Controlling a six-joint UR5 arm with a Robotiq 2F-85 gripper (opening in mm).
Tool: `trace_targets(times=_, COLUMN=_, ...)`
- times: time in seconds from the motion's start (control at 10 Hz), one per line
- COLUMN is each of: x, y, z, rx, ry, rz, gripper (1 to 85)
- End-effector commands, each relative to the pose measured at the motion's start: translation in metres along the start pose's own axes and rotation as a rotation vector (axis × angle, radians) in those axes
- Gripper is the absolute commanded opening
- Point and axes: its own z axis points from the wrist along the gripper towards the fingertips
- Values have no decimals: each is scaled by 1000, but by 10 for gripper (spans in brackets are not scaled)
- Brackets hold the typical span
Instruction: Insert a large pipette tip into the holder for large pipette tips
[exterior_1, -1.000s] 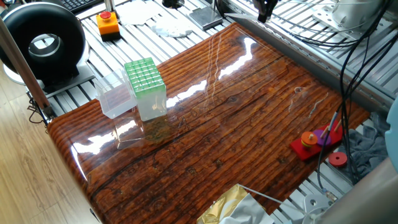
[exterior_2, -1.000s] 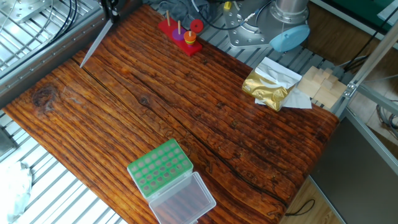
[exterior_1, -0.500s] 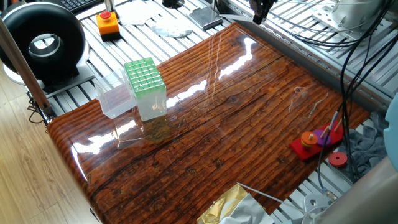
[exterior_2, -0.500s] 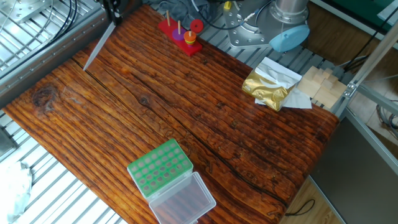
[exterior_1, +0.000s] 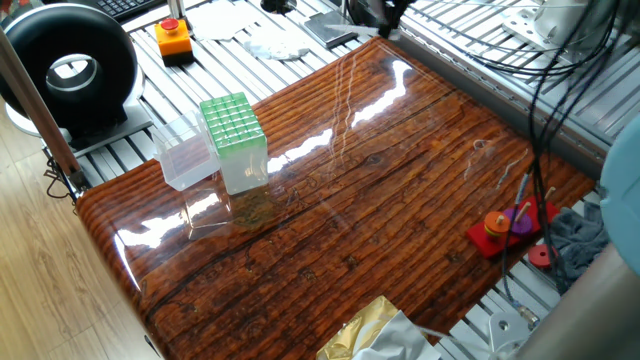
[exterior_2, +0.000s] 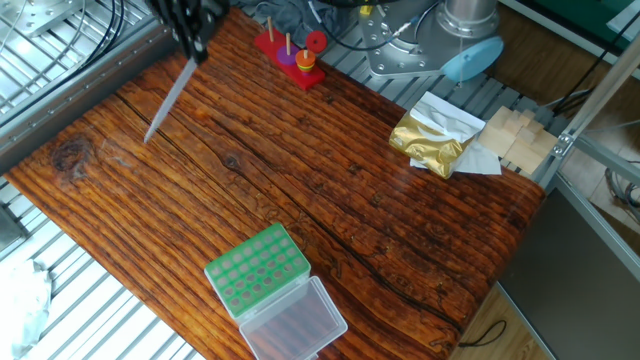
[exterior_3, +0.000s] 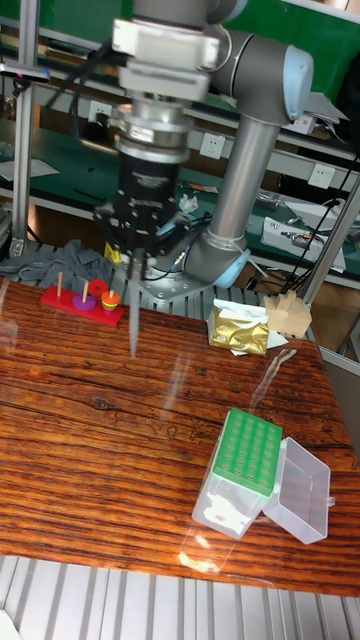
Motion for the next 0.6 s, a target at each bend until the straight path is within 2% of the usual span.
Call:
trace_targets(times=0.0, x=-37, y=40, z=15, rx=-29, ry=-22, rz=13, gripper=10)
trace_targets(times=0.3, x=-55, y=46, z=36, rx=-6, ry=-35, rz=2, gripper=10)
trace_targets(times=0.5, x=-58, y=55, z=50, rx=17, ry=-42, rz=18, gripper=10)
